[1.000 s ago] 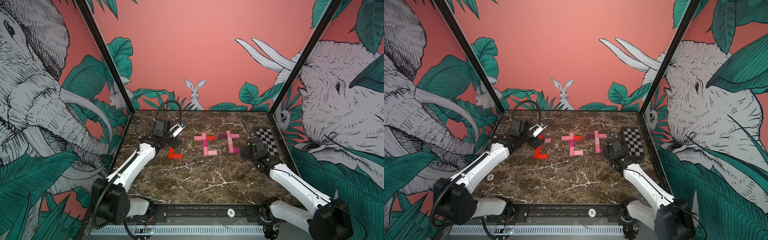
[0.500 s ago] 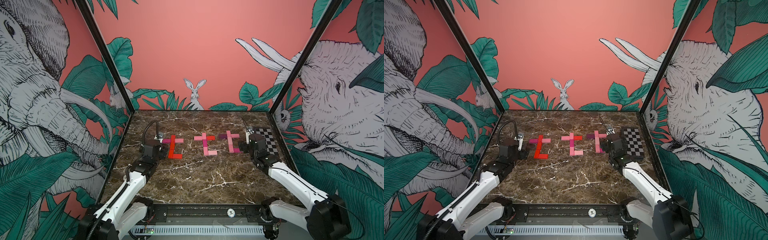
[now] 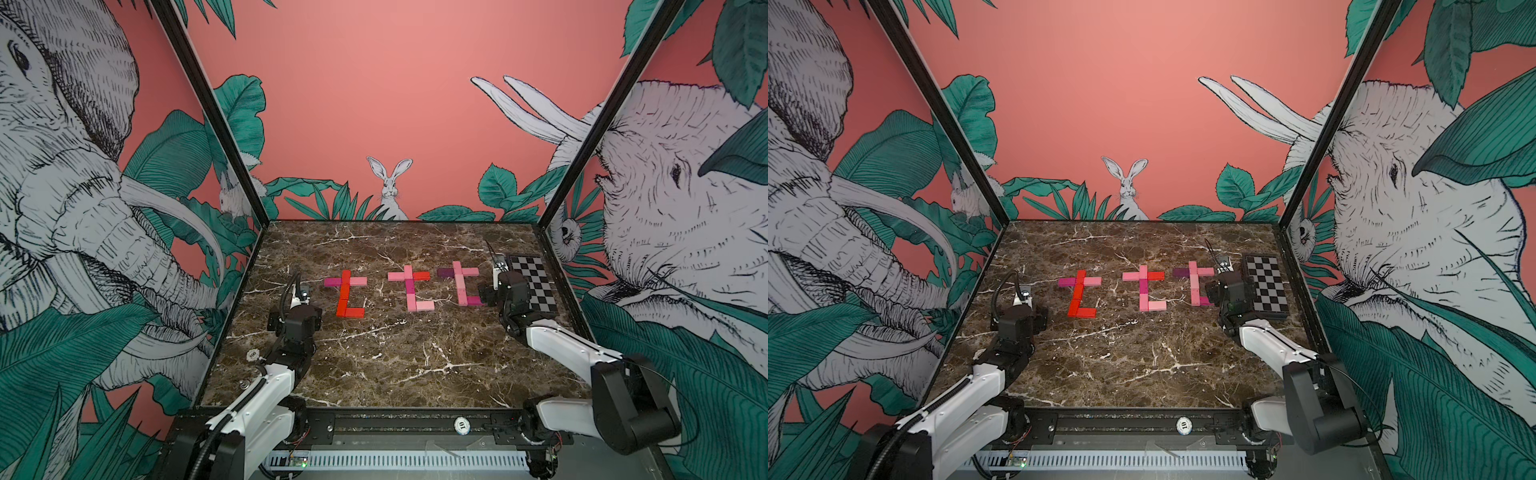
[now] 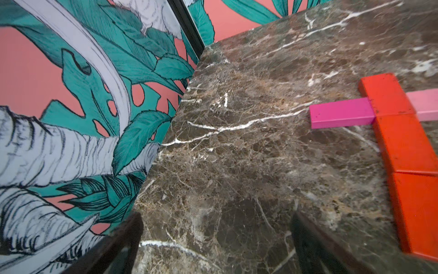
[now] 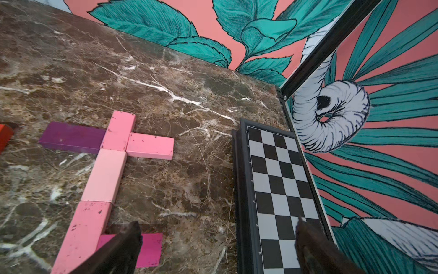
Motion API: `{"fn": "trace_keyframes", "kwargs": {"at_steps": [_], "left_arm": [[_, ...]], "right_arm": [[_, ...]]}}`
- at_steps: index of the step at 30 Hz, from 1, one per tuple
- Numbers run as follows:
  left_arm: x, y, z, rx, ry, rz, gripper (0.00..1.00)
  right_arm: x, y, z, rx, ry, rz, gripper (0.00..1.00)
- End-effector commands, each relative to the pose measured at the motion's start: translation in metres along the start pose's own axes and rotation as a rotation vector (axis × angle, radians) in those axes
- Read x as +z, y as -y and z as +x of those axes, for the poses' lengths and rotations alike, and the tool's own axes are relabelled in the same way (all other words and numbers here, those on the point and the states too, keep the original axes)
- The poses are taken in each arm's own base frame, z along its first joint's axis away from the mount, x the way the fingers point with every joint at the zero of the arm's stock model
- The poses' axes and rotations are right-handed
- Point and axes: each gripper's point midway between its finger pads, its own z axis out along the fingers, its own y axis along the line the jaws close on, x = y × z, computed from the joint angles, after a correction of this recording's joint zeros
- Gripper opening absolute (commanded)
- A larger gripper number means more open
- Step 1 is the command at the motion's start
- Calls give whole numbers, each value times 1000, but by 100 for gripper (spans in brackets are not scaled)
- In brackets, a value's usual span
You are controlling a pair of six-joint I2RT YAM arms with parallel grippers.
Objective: Assemble the letter t with building blocks
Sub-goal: Reset both arms
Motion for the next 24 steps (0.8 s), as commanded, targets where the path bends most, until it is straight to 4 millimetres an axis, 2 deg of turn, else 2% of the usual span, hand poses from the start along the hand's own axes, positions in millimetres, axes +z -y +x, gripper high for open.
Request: {"fn": "trace_keyframes", "kwargs": {"at_steps": [1, 5, 12, 23, 24], "left_arm": [[6, 1, -28, -54, 118, 14, 99], [17, 15, -38, -4, 157, 57, 99], [30, 31, -52, -1, 194, 110, 99], [47, 38, -58, 33, 182, 124, 99], [48, 36, -58, 25, 178, 118, 99]], "right_arm": [[3, 10, -17, 70, 83, 6, 98], [5, 22, -17, 103, 132, 3, 98], [10, 31, -2, 143, 116, 0, 98], [26, 26, 22, 176, 86, -45, 98], [28, 26, 19, 179, 104, -49, 98]]}}
